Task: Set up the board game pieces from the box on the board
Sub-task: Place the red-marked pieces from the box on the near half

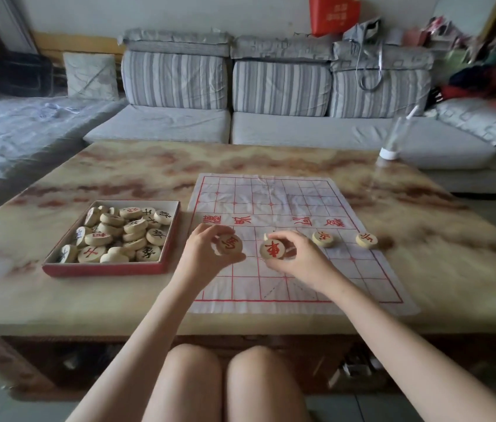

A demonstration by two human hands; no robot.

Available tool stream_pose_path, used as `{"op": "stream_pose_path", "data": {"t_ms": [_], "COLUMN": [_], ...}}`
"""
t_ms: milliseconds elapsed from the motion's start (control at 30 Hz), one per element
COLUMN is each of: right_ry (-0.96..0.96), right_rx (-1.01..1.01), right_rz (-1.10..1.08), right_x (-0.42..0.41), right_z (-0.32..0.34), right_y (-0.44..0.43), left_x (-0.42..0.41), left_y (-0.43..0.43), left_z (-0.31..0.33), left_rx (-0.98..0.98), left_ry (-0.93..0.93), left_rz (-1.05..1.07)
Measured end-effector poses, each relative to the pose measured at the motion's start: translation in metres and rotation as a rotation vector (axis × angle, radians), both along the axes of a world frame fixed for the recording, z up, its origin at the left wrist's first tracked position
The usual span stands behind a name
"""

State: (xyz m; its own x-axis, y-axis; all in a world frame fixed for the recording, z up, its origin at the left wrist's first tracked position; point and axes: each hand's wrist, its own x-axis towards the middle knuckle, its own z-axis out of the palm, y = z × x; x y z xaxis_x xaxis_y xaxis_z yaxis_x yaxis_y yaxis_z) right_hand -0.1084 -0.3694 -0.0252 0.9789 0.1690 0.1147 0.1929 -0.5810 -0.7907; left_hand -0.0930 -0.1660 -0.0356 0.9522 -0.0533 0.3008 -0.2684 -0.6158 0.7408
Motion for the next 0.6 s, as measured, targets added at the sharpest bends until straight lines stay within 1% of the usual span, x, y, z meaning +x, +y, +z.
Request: {"op": "stream_pose_path", "data": {"t_ms": [100,200,400,600], "right_ry": [0.039,0.044,0.047,0.07], "right_rx": [0.042,0.019,-0.034,0.018], "right_rz": [-0.086,-0.182,-0.377,-0.411], "right_x": [-0.015,-0.03,-0.057,-0.074], "right_z": [-0.005,-0.01,-0.037,-0.049], "right_y": [-0.039,-0.081,-0.156,-0.194], "left_x": [-0.005,-0.016,-0.028,-0.034], "left_y": [-0.037,-0.081,-0.153,-0.197], "left_z": [-0.006,-0.011,-0.022,-0.025], "left_rx": [-0.046,-0.1,-0.047,-0.013], "left_ry": [0.072,0.137,0.133,0.093], "left_rz": [-0.113,-0.227,-0.346,-0.402]}}
